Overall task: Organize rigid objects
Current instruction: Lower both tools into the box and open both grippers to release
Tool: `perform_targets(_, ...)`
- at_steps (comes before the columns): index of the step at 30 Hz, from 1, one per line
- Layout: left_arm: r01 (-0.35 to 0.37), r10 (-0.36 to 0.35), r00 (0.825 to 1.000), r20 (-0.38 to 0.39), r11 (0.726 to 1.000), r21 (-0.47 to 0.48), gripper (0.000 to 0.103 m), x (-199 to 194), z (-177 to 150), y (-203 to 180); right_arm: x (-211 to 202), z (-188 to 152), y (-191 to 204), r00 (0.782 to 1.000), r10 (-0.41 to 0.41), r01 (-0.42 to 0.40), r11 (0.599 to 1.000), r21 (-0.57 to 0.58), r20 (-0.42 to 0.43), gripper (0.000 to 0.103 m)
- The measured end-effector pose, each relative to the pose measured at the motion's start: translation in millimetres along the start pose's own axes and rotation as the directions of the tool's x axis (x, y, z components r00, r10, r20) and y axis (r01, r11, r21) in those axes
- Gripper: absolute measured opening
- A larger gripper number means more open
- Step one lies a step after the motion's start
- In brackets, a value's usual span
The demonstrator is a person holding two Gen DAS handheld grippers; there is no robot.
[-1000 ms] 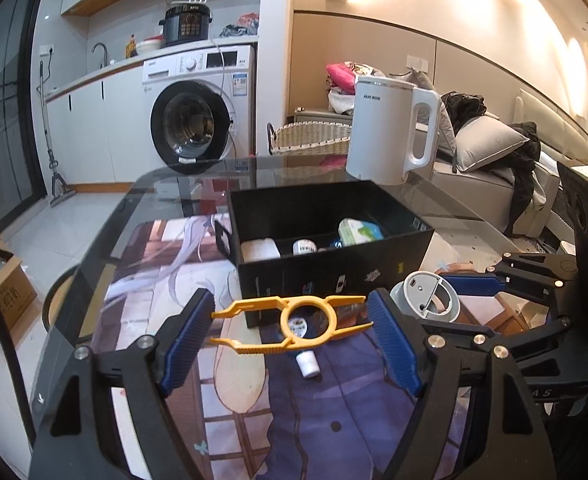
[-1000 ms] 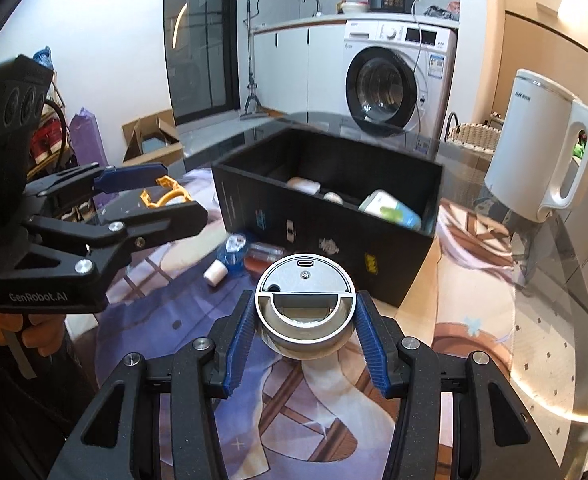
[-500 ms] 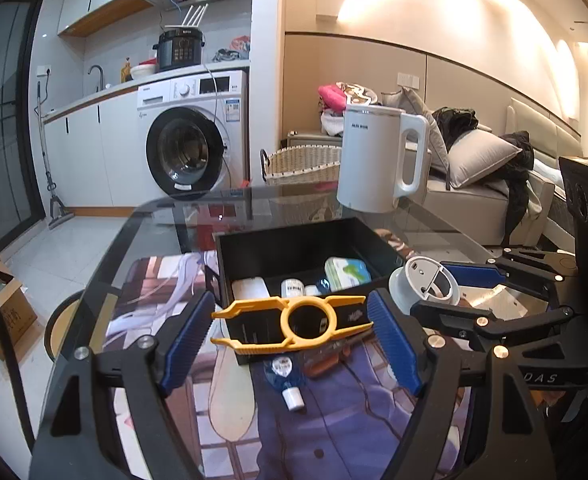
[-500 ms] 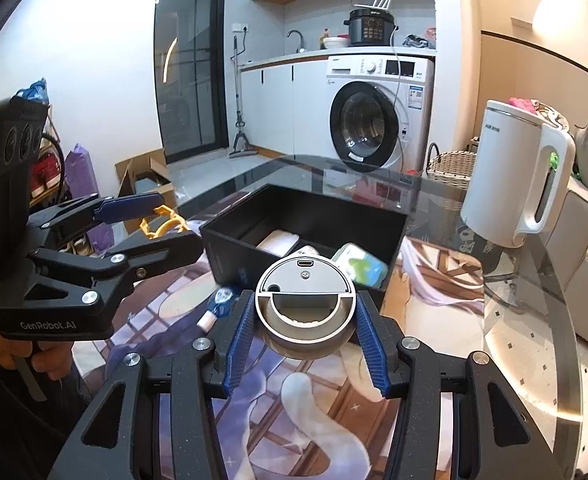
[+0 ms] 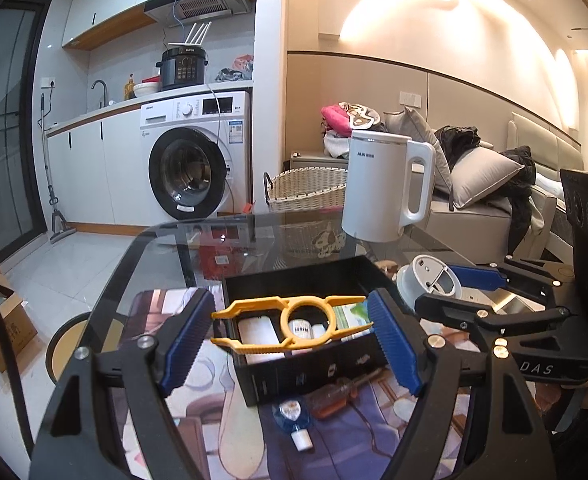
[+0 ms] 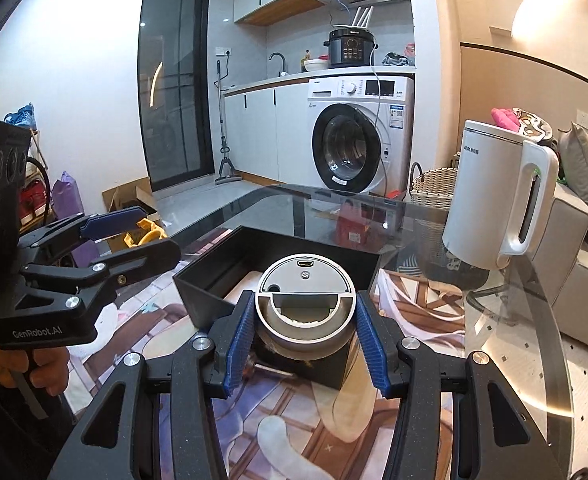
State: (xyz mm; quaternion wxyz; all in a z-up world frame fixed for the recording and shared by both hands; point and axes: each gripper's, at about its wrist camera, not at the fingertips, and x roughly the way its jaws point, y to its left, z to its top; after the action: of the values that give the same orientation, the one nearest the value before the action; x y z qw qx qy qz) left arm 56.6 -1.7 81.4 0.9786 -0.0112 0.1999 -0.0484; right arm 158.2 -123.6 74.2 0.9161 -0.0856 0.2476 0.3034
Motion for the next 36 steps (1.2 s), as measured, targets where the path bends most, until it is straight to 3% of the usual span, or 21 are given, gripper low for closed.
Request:
perform_targets(15, -0.004, 0.004, 0.999, 0.033, 1.0, 0.006, 0.079, 27, 21, 9, 22, 18, -9, 1.0, -0.027, 0.027, 0.999, 0.032, 0.008, 0.049)
perform_targets(36, -0.023, 0.024, 1.0, 0.017, 1.0, -0.011, 0.079, 65, 12, 30, 66, 26, -11, 0.999, -0.034, 0.035, 0.999, 0.04, -0.026, 0.049)
